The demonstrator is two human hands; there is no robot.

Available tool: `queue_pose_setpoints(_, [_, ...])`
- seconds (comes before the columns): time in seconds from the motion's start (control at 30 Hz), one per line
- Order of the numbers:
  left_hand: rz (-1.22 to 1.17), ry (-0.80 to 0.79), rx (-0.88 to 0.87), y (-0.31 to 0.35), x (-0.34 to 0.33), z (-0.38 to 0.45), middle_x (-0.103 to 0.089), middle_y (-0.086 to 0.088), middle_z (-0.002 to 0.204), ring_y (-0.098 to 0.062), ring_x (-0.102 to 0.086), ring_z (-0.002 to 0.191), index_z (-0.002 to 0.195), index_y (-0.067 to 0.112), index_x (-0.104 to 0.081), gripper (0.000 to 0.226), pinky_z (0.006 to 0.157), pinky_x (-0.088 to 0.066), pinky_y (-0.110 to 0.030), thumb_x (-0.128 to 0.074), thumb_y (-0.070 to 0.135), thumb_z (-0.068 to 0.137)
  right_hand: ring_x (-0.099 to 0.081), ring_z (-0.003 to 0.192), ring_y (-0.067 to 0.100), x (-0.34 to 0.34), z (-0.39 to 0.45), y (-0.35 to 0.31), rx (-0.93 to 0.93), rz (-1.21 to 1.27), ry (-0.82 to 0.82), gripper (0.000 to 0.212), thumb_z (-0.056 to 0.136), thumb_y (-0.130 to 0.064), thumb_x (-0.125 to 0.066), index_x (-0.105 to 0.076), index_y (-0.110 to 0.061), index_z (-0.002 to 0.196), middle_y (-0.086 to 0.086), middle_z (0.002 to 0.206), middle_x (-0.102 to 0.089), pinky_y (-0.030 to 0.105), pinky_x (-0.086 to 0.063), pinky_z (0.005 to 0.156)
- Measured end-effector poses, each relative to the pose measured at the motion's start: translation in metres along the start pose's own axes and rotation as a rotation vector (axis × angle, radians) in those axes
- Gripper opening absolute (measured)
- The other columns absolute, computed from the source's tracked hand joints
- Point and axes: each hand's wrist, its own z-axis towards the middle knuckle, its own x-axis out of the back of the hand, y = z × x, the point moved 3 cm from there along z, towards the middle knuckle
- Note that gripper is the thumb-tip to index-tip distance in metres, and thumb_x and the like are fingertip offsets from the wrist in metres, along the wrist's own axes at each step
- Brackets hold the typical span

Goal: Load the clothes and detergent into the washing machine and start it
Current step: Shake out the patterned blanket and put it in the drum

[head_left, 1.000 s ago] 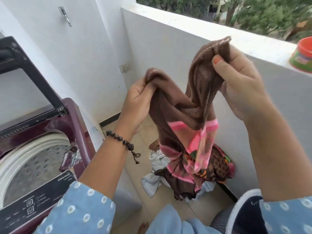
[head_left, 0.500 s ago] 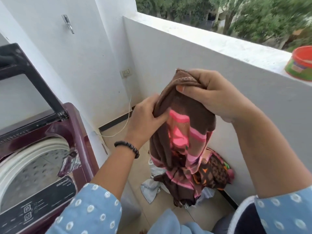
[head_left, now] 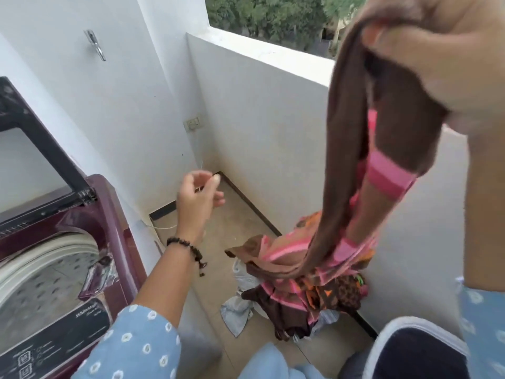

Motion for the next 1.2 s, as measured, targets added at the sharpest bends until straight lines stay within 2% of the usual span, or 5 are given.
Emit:
queue_pose_setpoints(0.17, [0.126,-0.573,-0.327,0.078,-0.063,-0.023,-0.066,0.000,0.106,-0.020,-0.066,0.097,0.111,0.023,-0.059,0.037,0.084,-0.057,-0.039,-0.070,0.033,0.077,-0.069,0.074,0.013,-0.054,-0.012,0.039,-0.246,-0.221,-0.303,0.013,0.086,-0.022,-0.071,-0.074,-0.020,0.098,-0.001,0.084,-0.075,0.043,-0.057,0.080])
queue_pose_setpoints(0.37, [0.536,-0.236,-0.416,0.049,-0.061,-0.012,-0.056,0.002,0.069,-0.021,-0.052,0.071,0.077,0.016,-0.054,0.013,0.061,-0.033,-0.028,-0.062,0.006,0.078,-0.070,0.084,0.019,-0.069,-0.024,0.046,-0.245,-0.090,-0.354,0.012,0.087,-0.019,-0.070,-0.074,-0.018,0.099,0.003,0.089,-0.075,0.040,-0.056,0.082])
queue_pose_setpoints(0.7, [0.694,-0.008,-0.026,-0.073,0.004,0.030,-0.069,-0.019,0.091,-0.037,-0.062,0.088,0.091,0.006,-0.064,0.007,0.067,-0.041,-0.035,-0.059,0.011,0.089,-0.063,0.074,0.014,-0.032,-0.017,0.038,-0.135,0.444,-0.104,0.011,0.089,-0.002,-0.062,-0.069,-0.011,0.092,0.000,0.079,-0.070,0.027,-0.054,0.072])
queue_pose_setpoints(0.93, [0.198,-0.199,0.150,-0.083,0.020,0.021,-0.072,-0.005,0.091,-0.024,-0.065,0.089,0.093,0.016,-0.069,0.012,0.073,-0.053,-0.029,-0.065,0.005,0.090,-0.063,0.074,0.015,0.023,-0.009,0.047,-0.111,0.577,0.288,0.005,0.095,-0.009,-0.057,-0.061,-0.010,0.095,0.000,0.080,-0.069,0.034,-0.055,0.075])
queue_pose_setpoints(1.2, [-0.208,-0.515,-0.018,0.078,-0.026,0.009,-0.076,-0.002,0.090,-0.013,-0.071,0.085,0.089,0.019,-0.075,0.012,0.075,-0.058,-0.026,-0.064,0.017,0.084,-0.064,0.080,0.007,-0.049,-0.018,0.077,-0.278,0.490,0.069,0.013,0.093,-0.005,-0.058,-0.065,-0.016,0.094,-0.009,0.080,-0.071,0.022,-0.052,0.078])
